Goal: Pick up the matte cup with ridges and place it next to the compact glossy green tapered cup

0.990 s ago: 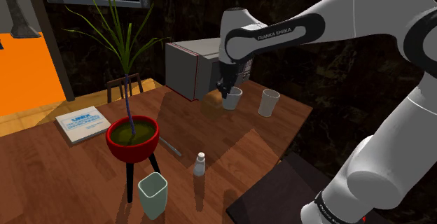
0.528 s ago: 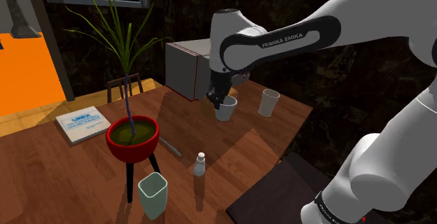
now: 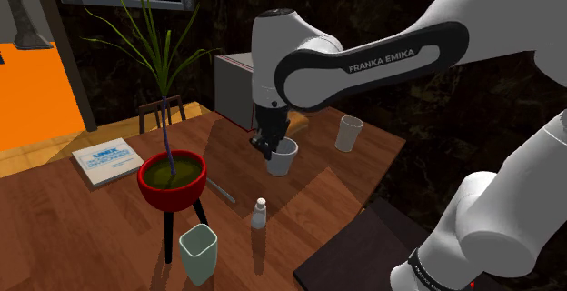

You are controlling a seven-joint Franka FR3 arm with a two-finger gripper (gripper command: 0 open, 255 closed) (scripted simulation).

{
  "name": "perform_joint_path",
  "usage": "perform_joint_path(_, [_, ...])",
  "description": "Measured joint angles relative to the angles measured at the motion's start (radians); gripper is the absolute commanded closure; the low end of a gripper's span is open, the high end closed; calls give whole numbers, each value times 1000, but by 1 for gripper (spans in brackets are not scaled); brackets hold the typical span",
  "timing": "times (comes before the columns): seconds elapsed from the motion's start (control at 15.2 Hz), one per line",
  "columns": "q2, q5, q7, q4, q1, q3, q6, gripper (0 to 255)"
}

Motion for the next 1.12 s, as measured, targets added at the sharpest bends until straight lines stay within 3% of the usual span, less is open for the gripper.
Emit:
perform_joint_path(0.73, [70,9,279,91,124,160,-55,255])
perform_joint_path(1.12, [187,-36,448,210,198,238,-90,255])
